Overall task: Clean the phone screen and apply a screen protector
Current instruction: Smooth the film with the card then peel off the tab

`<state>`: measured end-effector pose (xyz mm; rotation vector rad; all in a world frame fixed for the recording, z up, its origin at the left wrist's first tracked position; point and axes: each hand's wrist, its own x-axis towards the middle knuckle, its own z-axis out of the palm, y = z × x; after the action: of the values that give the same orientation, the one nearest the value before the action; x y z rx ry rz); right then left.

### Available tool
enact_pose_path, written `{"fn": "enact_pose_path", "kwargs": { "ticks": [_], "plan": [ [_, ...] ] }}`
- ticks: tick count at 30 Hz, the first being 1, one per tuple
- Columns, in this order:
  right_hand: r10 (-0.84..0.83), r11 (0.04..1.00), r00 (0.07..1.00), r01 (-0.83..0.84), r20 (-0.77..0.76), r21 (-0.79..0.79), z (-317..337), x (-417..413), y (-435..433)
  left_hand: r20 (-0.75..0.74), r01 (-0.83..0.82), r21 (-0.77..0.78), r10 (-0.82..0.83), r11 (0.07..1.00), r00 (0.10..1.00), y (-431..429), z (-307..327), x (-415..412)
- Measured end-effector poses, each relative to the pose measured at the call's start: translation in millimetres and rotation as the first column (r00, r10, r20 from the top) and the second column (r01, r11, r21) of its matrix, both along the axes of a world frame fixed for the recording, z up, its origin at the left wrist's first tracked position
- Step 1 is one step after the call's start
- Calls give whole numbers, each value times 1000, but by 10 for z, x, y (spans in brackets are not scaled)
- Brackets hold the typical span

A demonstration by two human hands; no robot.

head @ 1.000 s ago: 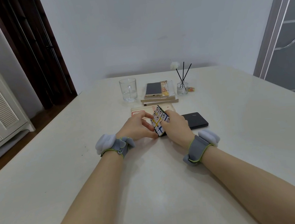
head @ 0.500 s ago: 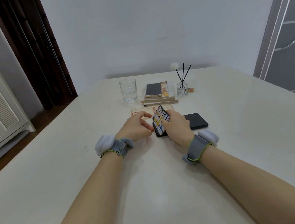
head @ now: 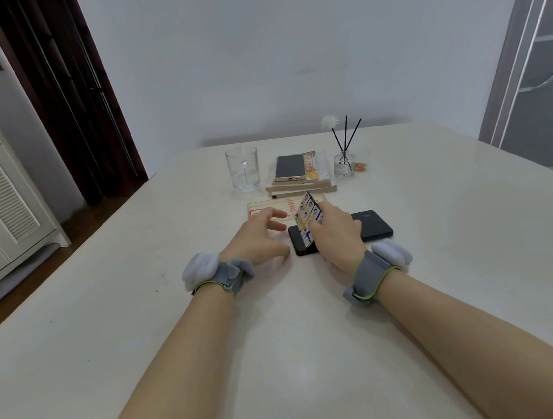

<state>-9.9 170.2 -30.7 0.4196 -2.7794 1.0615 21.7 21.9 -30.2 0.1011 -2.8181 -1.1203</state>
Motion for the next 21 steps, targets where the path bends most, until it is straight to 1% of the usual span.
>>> {"fn": "enact_pose_path", "kwargs": {
  "ticks": [2, 7, 9, 12, 14, 21],
  "plan": [
    [-27, 999, 1000, 27, 4, 17, -3, -12, 22, 13, -1, -5, 1, 1000, 1000, 8, -1, -6],
    [69, 998, 997, -69, 32, 8, -27, 13, -35, 22, -7, 33, 7, 999, 1000, 20, 20, -9],
    [36, 999, 999, -36, 17, -2, -5, -8, -30, 26, -20, 59, 18, 998, 999, 28, 32, -9],
    [-57, 998, 998, 57, -3, 14, 6, -65, 42, 34, -32, 107, 28, 994, 999, 50, 41, -11],
    [-72, 997, 997, 72, 8, 12, -1, -84, 76, 35, -36, 127, 32, 991, 999, 63, 40, -16],
    [-31, 999, 1000, 31, 1, 43, -27, -72, 5, 17, -63, 53, 62, 997, 998, 64, 79, -3]
  ]
}}
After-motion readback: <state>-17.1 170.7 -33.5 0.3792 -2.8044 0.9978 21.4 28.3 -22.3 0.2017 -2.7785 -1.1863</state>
